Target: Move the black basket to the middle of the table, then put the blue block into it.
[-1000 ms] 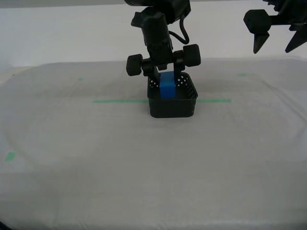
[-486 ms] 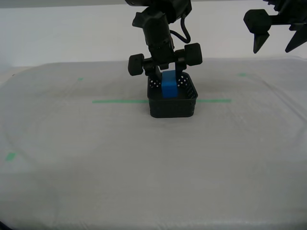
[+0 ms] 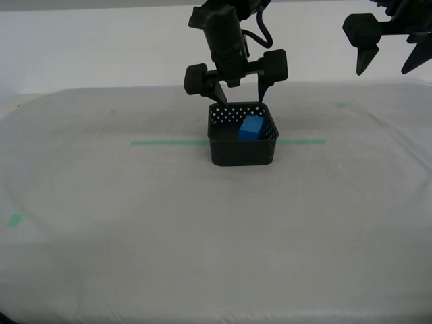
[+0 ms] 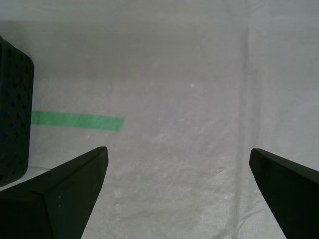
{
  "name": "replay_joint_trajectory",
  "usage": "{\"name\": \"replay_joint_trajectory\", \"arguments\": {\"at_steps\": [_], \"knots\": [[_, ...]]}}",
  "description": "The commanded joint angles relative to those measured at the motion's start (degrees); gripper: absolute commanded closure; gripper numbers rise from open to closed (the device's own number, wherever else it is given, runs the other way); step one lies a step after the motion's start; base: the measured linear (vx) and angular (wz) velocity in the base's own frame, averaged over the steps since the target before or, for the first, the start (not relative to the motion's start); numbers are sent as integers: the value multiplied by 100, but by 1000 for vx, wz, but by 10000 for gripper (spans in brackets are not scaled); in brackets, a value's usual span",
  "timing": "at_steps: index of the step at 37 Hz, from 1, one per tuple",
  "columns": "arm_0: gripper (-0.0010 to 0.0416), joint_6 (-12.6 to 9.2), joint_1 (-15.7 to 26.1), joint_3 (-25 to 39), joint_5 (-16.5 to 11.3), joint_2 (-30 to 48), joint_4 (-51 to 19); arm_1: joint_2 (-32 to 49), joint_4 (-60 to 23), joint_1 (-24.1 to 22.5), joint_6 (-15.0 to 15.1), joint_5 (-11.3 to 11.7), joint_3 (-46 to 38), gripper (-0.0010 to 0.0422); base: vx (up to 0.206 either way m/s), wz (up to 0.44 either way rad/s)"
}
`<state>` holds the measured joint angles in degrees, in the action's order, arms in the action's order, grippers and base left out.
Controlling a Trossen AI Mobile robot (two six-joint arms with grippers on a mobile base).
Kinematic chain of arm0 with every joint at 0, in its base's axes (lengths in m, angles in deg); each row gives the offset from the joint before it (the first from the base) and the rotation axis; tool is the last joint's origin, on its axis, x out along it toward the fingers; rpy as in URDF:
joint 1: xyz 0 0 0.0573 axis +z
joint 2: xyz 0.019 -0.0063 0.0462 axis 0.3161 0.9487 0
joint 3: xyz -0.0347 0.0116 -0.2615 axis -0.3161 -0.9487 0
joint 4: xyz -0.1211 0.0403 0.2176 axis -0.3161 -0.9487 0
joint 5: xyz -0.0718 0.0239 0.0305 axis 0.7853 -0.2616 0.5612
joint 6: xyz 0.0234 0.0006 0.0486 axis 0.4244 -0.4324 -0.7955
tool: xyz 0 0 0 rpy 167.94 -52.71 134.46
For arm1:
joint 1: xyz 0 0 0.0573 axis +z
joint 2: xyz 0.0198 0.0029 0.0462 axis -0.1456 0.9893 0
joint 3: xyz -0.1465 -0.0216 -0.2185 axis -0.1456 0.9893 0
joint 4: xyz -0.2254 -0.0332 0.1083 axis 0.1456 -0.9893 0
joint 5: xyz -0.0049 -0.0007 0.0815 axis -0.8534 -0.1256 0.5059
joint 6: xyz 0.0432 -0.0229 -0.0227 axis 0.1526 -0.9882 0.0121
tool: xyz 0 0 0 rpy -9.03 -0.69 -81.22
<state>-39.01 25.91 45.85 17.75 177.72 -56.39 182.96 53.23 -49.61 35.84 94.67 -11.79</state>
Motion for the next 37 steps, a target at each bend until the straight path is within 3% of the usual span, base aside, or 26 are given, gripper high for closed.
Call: {"name": "replay_joint_trajectory", "arguments": {"at_steps": [1, 3, 7, 12, 14, 28, 37], "knots": [[7, -9, 7, 4, -11, 2, 7, -4, -66, 9, 28, 13, -2, 26, 0, 0], [7, -9, 4, 4, -11, 2, 7, -4, -151, 11, 44, 13, -2, 0, 0, 0], [7, -9, 4, 4, -11, 2, 9, -2, -236, 15, 76, 11, -2, 32, 0, 0], [7, -9, 4, 4, -11, 2, 7, -4, -243, 24, 308, 15, -2, 4, 0, 0], [7, -9, 4, 4, -11, 2, 7, -4, -245, 26, 413, 15, -2, 15, 0, 0], [7, -7, 4, 4, -11, 2, 15, -111, -485, 66, 562, 181, 17, 9, 0, 0], [7, -9, 4, 4, -11, 2, 22, -376, -809, 96, 551, 557, 20, 11, 0, 0]]}}
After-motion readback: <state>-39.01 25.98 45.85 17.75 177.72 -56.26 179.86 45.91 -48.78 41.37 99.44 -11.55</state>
